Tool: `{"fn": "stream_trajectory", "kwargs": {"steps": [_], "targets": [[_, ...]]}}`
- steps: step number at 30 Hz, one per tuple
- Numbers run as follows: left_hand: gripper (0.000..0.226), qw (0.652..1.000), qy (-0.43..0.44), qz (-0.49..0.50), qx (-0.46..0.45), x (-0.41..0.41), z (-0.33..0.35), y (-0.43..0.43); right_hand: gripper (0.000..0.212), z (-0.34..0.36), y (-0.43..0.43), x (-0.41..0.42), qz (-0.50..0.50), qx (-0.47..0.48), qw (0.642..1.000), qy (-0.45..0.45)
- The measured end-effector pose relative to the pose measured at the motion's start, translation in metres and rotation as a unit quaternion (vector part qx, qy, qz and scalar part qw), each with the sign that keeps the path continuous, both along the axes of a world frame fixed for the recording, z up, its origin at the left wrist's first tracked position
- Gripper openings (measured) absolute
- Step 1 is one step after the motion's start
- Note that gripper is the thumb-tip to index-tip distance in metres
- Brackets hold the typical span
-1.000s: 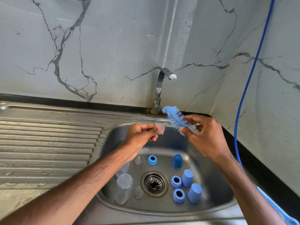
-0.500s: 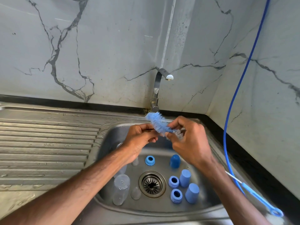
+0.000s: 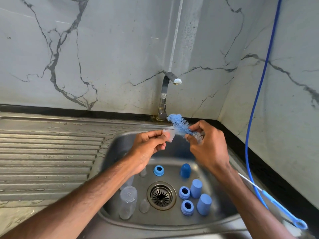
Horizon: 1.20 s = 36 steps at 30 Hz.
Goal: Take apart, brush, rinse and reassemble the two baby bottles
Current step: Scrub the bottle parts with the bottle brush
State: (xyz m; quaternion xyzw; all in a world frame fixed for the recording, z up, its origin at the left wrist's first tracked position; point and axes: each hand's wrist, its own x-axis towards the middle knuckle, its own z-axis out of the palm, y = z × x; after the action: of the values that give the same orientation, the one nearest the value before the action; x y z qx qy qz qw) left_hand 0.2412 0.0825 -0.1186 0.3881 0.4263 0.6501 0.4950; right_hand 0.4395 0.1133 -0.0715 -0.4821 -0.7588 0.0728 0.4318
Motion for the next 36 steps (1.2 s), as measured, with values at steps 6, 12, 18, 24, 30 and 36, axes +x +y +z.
{"fn": "stream_trajectory", "kwargs": {"steps": [6,12,18,24,30,36], "targets": [[0.009,0.999,-0.045,-0.002,-0.007,-0.005,-0.001,-0.001,0.024,-0.006,-0.012,-0.016,0.091,0.023,0.995,-0.027],[0.011,0.983,0.167,0.036,0.072,0.007,-0.001,-0.006,0.020,-0.002,0.003,0.003,0.010,0.007,1.000,0.027],[0.016,0.803,0.511,0.154,0.265,0.000,-0.001,-0.019,0.018,-0.006,-0.004,-0.011,0.083,-0.020,0.996,-0.005],[0.021,0.662,0.641,0.165,0.350,0.008,0.006,-0.025,0.018,0.001,0.003,0.005,0.040,-0.128,0.990,0.050],[0.036,0.564,0.701,0.155,0.408,0.002,0.008,-0.025,0.020,-0.004,0.001,-0.004,0.103,-0.263,0.957,0.065],[0.024,0.501,0.725,0.150,0.448,0.000,0.008,-0.021,0.019,0.001,0.006,0.004,0.140,-0.308,0.927,0.159]]}}
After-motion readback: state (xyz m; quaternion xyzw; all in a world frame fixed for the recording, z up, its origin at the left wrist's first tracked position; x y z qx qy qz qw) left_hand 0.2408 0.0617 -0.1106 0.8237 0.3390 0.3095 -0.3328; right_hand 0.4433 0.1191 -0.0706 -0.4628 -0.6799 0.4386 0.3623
